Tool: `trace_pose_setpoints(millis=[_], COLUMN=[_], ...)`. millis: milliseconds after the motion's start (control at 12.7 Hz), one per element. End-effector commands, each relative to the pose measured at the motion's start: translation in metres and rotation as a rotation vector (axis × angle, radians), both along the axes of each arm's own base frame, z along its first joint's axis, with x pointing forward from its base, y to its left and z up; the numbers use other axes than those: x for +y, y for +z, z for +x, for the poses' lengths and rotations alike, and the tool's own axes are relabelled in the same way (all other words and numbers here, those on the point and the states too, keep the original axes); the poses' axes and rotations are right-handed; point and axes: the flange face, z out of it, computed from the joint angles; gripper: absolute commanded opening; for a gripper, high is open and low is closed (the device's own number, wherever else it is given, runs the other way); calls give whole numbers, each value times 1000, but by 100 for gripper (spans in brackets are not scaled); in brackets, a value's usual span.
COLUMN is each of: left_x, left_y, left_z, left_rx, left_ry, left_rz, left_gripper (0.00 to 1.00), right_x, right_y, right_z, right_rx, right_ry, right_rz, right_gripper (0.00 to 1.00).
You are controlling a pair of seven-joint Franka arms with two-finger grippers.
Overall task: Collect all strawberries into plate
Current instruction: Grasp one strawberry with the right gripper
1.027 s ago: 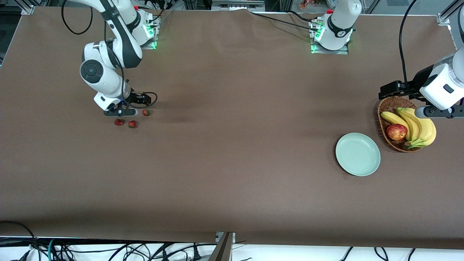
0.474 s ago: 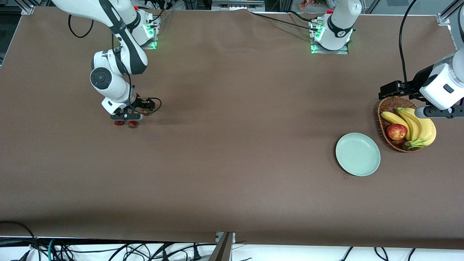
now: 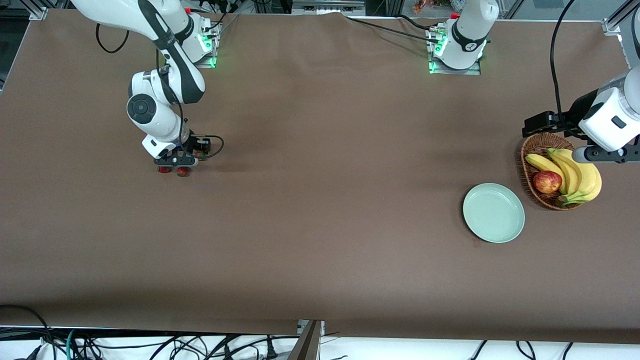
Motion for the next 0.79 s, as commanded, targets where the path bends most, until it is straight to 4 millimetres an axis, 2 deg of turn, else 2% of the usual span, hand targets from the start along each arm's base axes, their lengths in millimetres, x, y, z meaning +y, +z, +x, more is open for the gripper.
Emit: trace_pose_setpoints(millis=[0, 395, 553, 711], left_x=[-3, 1, 2, -2], left_y=[6, 1, -6, -7], left_z=[4, 6, 9, 9], left_rx=[-5, 5, 17, 19], left_ry=[-16, 4, -4, -7], left_rz=[-22, -27, -21, -20], left_gripper=[100, 100, 100, 100], right_x=[1, 1, 2, 2], right_y=[-6, -3, -3, -3], right_z=[-4, -1, 0, -1], right_rx=[-10, -20, -23, -26], right_ry=[-14, -12, -12, -12], right_rz=[0, 3, 3, 4], right_gripper=[53, 55, 60, 56])
